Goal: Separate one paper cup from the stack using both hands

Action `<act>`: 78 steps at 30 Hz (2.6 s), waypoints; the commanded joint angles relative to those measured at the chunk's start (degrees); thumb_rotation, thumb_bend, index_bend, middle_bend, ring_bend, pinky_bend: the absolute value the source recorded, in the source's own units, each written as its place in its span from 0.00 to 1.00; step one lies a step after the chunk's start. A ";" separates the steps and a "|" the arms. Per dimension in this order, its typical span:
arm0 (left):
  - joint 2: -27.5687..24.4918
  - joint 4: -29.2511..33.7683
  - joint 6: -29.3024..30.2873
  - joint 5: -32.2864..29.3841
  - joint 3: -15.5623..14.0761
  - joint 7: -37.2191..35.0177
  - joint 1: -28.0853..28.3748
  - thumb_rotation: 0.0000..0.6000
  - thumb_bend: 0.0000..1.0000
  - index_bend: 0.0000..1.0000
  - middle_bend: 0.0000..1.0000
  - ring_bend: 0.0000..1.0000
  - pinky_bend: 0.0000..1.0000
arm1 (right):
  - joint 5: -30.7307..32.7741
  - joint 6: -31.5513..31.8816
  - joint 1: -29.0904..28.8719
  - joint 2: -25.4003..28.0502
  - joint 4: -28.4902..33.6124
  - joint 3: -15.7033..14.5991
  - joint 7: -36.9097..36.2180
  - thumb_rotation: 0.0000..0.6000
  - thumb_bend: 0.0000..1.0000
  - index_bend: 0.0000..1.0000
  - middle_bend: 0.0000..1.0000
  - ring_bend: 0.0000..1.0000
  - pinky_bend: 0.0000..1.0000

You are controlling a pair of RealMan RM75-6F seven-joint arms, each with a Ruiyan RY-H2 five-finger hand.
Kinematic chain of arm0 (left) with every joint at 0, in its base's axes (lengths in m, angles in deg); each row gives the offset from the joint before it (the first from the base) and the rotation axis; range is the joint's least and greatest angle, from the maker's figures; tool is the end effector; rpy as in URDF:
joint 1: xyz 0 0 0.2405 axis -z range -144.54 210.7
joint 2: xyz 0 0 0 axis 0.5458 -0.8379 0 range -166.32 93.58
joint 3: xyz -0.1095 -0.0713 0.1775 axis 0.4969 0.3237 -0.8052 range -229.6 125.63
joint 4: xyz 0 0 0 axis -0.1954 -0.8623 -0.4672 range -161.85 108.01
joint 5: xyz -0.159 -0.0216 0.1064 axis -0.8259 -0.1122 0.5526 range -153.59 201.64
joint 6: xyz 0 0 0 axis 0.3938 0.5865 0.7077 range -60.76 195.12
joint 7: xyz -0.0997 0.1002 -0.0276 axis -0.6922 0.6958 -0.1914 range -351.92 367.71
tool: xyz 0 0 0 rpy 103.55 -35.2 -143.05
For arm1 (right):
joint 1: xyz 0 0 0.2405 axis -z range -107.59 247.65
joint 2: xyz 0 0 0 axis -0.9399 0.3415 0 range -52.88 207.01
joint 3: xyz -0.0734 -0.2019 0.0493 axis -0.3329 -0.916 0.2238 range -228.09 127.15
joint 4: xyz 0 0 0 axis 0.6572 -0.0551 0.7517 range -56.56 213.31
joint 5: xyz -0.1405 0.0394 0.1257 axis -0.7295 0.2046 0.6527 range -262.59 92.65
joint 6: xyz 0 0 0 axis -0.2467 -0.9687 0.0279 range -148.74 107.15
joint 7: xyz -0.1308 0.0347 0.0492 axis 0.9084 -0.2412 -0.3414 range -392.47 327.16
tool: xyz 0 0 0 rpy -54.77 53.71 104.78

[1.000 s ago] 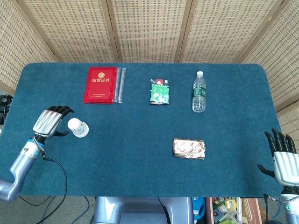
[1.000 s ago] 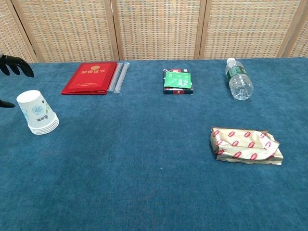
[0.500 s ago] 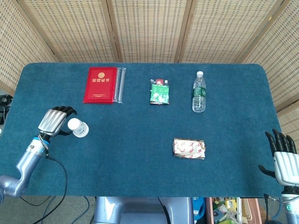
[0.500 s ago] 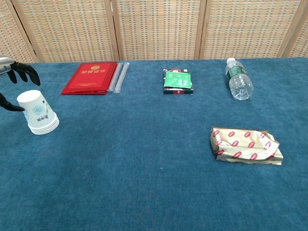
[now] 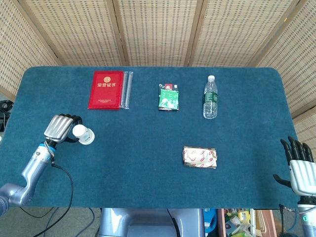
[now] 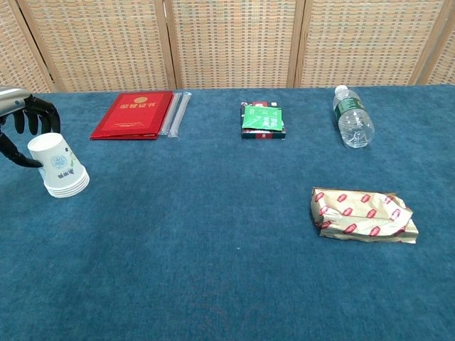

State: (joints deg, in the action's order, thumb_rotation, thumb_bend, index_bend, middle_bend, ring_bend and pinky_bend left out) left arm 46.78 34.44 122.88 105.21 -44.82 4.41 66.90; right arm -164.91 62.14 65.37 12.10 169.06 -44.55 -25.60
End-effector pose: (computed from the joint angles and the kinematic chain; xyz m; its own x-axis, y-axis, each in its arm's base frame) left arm -0.2435 0.3383 0.0709 0.5516 0.1639 0.8179 0.8233 -0.2644 -0.5023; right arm -0.2884 -0.1857 0.1665 0.5023 0.0015 0.8647 -0.8605 0.0992 0.4997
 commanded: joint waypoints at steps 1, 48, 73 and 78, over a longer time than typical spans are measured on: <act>-0.13 0.20 0.04 -0.32 0.04 -0.10 -0.03 1.00 0.06 0.53 0.49 0.44 0.44 | 0.03 -0.04 -0.02 0.00 -0.03 0.00 0.00 1.00 0.00 0.00 0.00 0.00 0.00; 7.20 8.89 -13.97 -1.21 10.35 -75.99 19.64 1.00 0.13 0.54 0.51 0.45 0.46 | -32.94 4.63 -30.22 -13.45 -27.31 2.19 -16.00 1.00 0.17 0.42 0.15 0.00 0.00; 14.39 4.49 -17.13 -2.51 9.95 -78.97 22.71 1.00 0.13 0.54 0.51 0.45 0.46 | -32.57 1.43 -41.46 -18.21 -30.80 1.27 -12.84 1.00 0.27 0.50 0.18 0.00 0.01; 14.79 4.21 -17.46 -2.86 9.98 -78.66 22.78 1.00 0.13 0.54 0.51 0.45 0.46 | -32.40 3.50 -41.72 -19.04 -31.95 1.10 -13.66 1.00 0.27 0.50 0.19 0.00 0.02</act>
State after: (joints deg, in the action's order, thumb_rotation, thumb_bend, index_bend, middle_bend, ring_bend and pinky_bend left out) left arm 61.54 38.68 105.45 102.39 -34.85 -74.26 89.69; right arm -197.39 65.18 23.74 -6.69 137.42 -43.39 -38.98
